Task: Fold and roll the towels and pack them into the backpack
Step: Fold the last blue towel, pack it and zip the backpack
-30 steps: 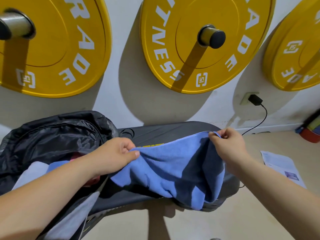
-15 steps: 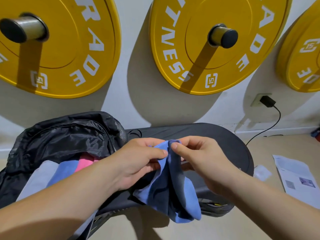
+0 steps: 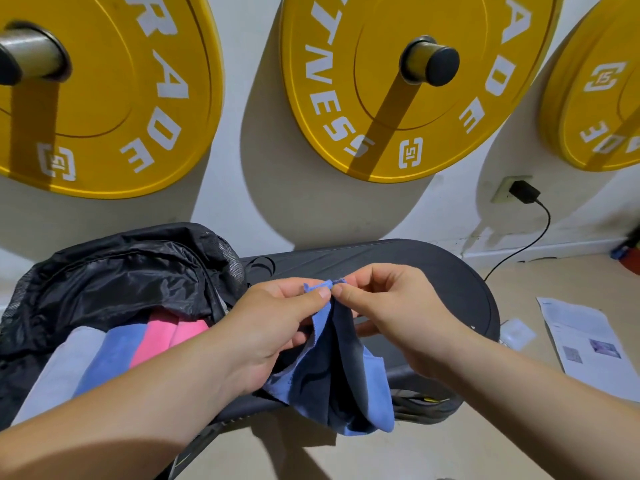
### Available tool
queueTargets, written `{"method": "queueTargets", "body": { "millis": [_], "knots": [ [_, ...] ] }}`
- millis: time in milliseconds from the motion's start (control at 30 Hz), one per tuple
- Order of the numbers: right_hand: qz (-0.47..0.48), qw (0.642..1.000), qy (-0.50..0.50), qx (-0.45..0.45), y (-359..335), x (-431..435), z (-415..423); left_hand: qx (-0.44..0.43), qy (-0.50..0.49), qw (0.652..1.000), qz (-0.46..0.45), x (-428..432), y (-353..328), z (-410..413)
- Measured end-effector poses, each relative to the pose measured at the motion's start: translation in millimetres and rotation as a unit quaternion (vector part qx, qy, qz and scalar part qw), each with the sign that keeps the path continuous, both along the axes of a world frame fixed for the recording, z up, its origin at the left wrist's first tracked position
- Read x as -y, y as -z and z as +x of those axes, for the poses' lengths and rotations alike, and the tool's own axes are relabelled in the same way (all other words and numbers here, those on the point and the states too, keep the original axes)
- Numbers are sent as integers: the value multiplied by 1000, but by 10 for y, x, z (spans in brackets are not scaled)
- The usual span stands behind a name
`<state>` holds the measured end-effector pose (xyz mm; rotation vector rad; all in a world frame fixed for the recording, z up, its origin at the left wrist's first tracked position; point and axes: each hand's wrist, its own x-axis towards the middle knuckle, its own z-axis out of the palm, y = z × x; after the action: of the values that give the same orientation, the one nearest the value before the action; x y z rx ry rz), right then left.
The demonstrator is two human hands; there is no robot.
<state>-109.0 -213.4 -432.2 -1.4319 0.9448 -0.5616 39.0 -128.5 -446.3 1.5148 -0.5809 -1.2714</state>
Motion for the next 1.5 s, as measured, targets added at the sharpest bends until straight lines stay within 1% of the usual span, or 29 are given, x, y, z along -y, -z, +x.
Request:
{"method": "queueTargets", "body": {
  "millis": [67,133,267,333,433,567,667,700,767,867,933,1000,1067,1133,1233,1300,1367,1500],
  "knots": [
    [2,1000,2,-1,-2,4,-13,14,26,1000,7,-12,-8,-22],
    [-1,1000,4,-5,-17,12,-23,4,26,1000,-2,-25,-17,-42],
    [-22,1000,0,-11,-36,13,-26,-24,-58,998,-18,-12,4,-38],
    [-31,999,-4,-12,-40,-3,-19,-27,-66,997,-21,-8,16,-45],
    [-51,998,-17,-22,-29,-33,1,-25,-40,998,-29,-15,33,-80],
    [-77,996,-25,-34,-23,-61,13,22,-13,999,-39,-38,39,-105],
    [-57,997,-55,-20,-57,-49,1,0,15,998,-62,-60,14,-90],
    [-45,997,-67,-16,-72,-42,-4,5,24,997,-67,-72,-5,-87],
    [-19,996,-92,-7,-105,-47,-11,46,27,996,-67,-93,-33,-85],
    [8,993,-114,11,-100,-70,-30,90,-6,994,-63,-116,-39,-78],
    [-5,993,-117,4,-67,-58,-46,122,-12,991,-54,-111,-23,-58],
    [-21,996,-90,5,-32,-14,-56,150,-8,987,-48,-111,-36,-38],
    [-90,994,-56,-8,-12,53,-69,182,-2,982,-56,-113,-71,0],
    [-158,983,-83,-41,-39,89,-89,195,25,977,-81,-133,-150,38],
    [-191,961,-191,-55,-127,59,-100,184,90,968,-147,-175,-315,95],
    [-214,953,-211,-44,-181,24,-97,186,108,958,-189,-197,-420,132],
    [-214,953,-214,-28,-220,11,-96,194,97,950,-224,-201,-489,153],
    [-181,946,-264,-47,-173,25,-91,233,13,935,-268,-193,-575,197]
  ]
}}
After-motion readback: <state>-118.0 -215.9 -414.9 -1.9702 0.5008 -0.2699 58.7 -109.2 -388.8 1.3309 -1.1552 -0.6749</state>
